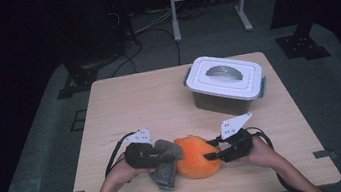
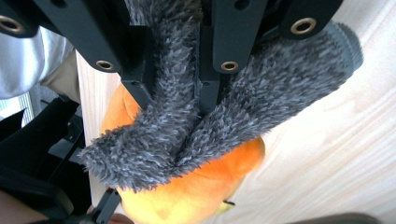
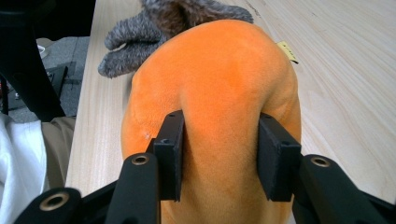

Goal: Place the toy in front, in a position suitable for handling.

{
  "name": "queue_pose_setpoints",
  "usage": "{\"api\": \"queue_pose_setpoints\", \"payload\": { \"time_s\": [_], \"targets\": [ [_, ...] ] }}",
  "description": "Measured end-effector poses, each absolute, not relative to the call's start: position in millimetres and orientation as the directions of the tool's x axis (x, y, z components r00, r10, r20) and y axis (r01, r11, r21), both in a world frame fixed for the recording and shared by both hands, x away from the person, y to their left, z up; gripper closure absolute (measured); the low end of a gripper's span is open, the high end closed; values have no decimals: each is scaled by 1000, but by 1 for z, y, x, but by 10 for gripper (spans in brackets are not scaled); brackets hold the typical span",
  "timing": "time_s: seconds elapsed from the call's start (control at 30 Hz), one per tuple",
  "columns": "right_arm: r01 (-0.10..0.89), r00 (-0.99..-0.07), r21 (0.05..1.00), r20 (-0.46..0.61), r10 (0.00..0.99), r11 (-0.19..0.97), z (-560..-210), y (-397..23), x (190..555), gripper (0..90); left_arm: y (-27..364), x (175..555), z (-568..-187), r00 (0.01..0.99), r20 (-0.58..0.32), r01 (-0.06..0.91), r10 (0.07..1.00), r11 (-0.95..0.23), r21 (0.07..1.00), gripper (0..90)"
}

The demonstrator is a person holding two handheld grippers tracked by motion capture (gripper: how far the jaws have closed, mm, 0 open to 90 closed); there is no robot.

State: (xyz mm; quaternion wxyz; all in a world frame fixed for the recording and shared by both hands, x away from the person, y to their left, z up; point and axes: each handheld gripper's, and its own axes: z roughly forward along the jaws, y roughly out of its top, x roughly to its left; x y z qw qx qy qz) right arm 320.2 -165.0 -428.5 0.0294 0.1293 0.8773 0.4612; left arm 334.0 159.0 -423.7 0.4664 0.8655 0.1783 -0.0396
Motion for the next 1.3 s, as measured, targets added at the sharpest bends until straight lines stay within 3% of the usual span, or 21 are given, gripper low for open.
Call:
{"api": "queue_pose_setpoints", "payload": {
  "time_s": [0.3,0.47,0.7,0.93,1.07,1.3],
  "targets": [
    [177,-969,816,45,245,550,-428,-164,318,562,135,332,-401,960,-190,266,204,-466,844,728],
    [175,-969,818,43,245,549,-428,-165,318,546,132,328,-406,961,-178,264,212,-504,822,725],
    [169,-968,830,38,248,532,-421,-170,320,407,142,324,-418,952,-190,291,240,-519,804,727],
    [193,-968,814,65,244,547,-422,-181,323,326,149,325,-425,945,-196,310,262,-525,792,726],
    [211,-965,800,79,249,562,-429,-182,324,328,147,326,-423,945,-192,308,264,-532,789,725],
    [201,-962,803,55,267,561,-428,-179,324,481,137,331,-403,958,-150,264,245,-545,796,723]
  ]
}}
